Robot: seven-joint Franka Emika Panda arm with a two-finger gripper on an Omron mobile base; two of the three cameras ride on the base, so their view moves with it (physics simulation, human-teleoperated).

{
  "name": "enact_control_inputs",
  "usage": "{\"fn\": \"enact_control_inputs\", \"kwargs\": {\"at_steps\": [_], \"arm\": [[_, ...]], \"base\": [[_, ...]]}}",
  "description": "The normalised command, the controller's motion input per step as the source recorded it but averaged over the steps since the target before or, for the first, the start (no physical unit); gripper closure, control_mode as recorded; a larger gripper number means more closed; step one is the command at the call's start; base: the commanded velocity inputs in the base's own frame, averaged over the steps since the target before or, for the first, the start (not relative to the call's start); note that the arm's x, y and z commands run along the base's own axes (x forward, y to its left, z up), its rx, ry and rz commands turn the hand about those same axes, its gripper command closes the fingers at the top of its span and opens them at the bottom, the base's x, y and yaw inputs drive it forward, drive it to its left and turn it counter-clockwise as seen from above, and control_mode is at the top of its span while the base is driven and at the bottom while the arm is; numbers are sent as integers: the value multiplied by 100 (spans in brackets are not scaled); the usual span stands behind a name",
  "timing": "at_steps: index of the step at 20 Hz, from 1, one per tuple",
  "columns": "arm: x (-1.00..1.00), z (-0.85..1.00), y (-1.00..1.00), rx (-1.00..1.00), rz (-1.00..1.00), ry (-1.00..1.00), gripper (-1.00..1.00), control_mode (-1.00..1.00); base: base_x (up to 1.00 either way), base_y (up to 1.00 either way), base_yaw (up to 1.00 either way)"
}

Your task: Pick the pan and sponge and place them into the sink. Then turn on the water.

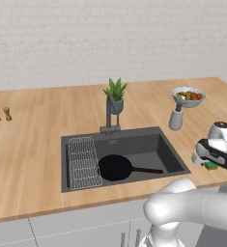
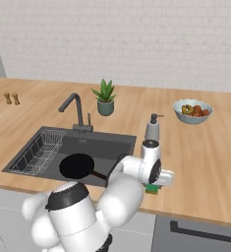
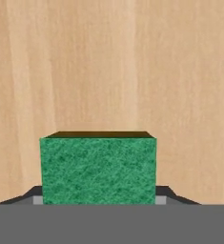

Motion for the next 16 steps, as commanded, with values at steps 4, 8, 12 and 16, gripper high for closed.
{"fn": "enact_control_inputs", "kwargs": {"at_steps": [4, 8, 12, 16], "arm": [[-45, -27, 48, -1, 0, -8, 100, -100], [-48, 38, 27, 9, 10, -21, 100, -100], [-29, 72, 34, 12, 23, -16, 100, -100], [-4, 75, 43, 9, 33, -8, 100, -100]], "base": [[0, 0, 0], [0, 0, 0], [0, 0, 0], [0, 0, 0]]}}
